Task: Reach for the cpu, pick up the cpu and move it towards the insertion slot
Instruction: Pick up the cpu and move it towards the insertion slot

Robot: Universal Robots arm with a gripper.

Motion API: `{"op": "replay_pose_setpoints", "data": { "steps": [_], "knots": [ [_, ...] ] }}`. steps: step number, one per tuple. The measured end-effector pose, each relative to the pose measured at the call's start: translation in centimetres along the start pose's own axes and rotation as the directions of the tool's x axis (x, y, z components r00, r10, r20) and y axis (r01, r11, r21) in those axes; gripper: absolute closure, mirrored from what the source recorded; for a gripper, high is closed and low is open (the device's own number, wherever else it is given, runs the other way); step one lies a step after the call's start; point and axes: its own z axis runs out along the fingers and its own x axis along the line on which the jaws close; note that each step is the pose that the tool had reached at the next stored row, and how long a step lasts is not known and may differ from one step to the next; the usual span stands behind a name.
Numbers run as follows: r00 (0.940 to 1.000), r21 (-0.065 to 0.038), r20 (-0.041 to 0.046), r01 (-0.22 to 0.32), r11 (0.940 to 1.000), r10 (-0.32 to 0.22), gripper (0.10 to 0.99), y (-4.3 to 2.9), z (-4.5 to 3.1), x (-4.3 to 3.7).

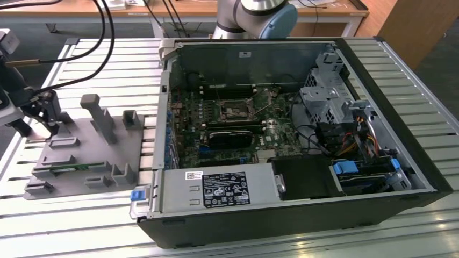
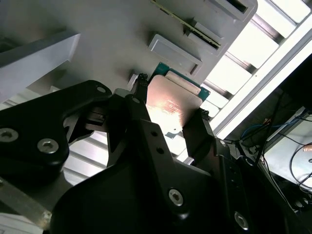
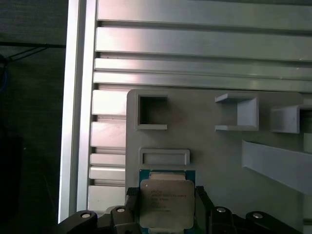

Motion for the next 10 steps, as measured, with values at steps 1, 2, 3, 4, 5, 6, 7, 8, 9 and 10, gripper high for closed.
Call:
{"op": "replay_pose_setpoints", "data": {
  "steps": [1, 2, 3, 4, 5, 6, 7, 8, 9, 10],
  "knots": [
    [1.0, 0.0, 0.0001, 0.0, 1.0, 0.0, 0.545, 0.0, -0.06, 0.0],
    [1.0, 0.0, 0.0, 0.0, 1.0, 0.0, 0.545, 0.0, -0.12, 0.0],
    [1.0, 0.0, 0.0, 0.0, 1.0, 0.0, 0.545, 0.01, -0.18, 0.0],
    [1.0, 0.001, 0.0002, 0.0, 1.0, 0.0, 0.545, 0.01, -0.23, -0.01],
    [1.0, 0.001, 0.0002, 0.0, 1.0, 0.0, 0.545, 0.01, -0.27, -0.01],
    [1.0, 0.001, 0.0002, 0.0, 1.0, 0.0, 0.545, 0.01, -0.32, -0.01],
    [1.0, 0.001, 0.0001, 0.0, 1.0, 0.0, 0.545, 0.01, -0.37, -0.01],
    [1.0, 0.001, 0.0001, 0.0, 1.0, 0.0, 0.545, 0.01, -0.41, -0.01],
    [1.0, 0.001, 0.0001, 0.0, 1.0, 0.0, 0.545, 0.02, -0.46, -0.01],
    [1.0, 0.001, 0.0001, 0.0, 1.0, 0.0, 0.545, 0.02, -0.51, -0.01]
  ]
}}
